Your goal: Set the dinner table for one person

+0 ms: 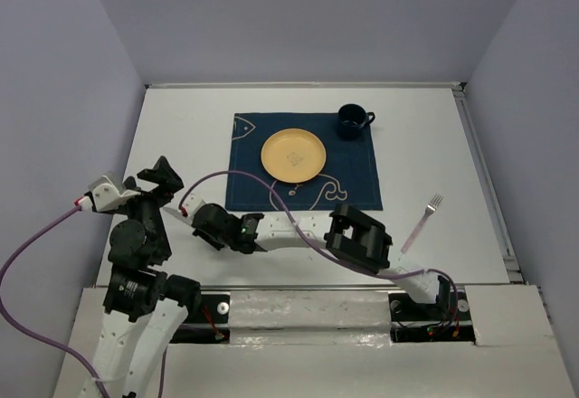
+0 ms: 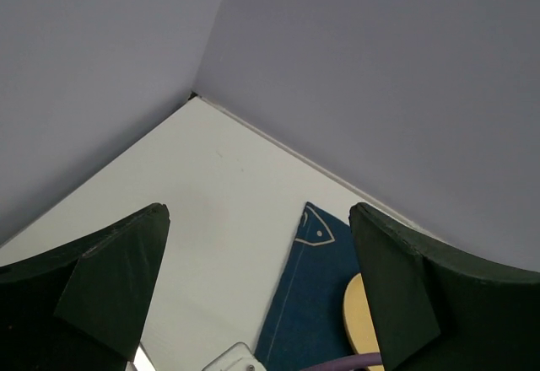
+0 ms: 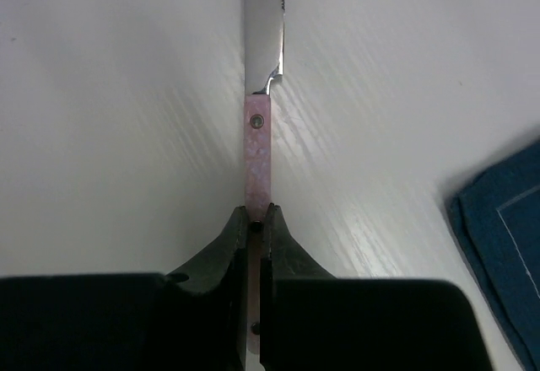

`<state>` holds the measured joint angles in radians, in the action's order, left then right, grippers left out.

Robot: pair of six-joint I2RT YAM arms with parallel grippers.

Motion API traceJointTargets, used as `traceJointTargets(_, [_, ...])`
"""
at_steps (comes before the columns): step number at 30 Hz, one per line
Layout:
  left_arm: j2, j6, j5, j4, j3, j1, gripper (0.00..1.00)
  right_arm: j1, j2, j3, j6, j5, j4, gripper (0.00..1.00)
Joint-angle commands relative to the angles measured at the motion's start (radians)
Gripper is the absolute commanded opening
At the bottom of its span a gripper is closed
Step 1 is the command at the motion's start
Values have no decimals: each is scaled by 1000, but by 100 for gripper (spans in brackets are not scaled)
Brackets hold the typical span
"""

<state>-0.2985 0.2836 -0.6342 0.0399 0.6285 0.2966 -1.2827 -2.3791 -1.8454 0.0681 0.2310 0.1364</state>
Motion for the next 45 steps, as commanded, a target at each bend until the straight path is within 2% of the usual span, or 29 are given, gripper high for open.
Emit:
traceJointTargets(1, [59,-44,36,-74,-12,32,99,34,139,17,85,188,2,0])
traceJointTargets(7, [125,-47,122,-74,-12,87,99,184,271,104,93,329,9,0])
traceJointTargets(10, [148,-49,137,-78,-19,136,99,290,374,214,117,378,12,0])
traceJointTargets(14, [168,-55,151,-77,-18,187,99,422,507,424,214,375,19,0])
traceJointTargets(20, [173,-54,145,-61,-10,251,99,566,618,577,295,355,29,0])
traceJointTargets(33, [151,-64,125,-61,-12,283,99,669,566,647,357,303,28,0])
traceJointTargets(45, [76,-64,136,-58,-3,274,99,688,486,630,338,271,-14,0])
